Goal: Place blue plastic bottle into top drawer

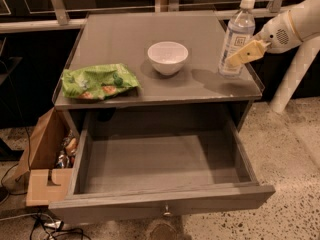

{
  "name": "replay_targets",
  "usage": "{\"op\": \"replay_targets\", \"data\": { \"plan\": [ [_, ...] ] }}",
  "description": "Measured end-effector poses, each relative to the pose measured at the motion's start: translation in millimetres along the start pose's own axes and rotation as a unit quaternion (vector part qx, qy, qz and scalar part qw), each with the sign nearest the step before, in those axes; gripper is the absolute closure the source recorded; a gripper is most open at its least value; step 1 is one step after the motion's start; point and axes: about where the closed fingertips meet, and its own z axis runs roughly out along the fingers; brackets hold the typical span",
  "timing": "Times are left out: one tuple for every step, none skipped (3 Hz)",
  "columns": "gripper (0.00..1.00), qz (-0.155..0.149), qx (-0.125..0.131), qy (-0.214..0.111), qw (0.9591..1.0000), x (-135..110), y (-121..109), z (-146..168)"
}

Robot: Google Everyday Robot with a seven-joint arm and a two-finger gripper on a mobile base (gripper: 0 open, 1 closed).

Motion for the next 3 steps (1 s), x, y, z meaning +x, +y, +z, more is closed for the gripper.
{"op": "replay_targets", "data": {
  "plan": [
    [1.0,0.015,-0.01,0.01,0.9998,11.8,21.6,-27.7],
    [1.0,0.016,-0.01,0.012,0.9998,13.1,23.3,-29.8],
    [1.0,0.01,0.003,-0.003,0.9999,2.4,12.6,-28.2]
  ]
}}
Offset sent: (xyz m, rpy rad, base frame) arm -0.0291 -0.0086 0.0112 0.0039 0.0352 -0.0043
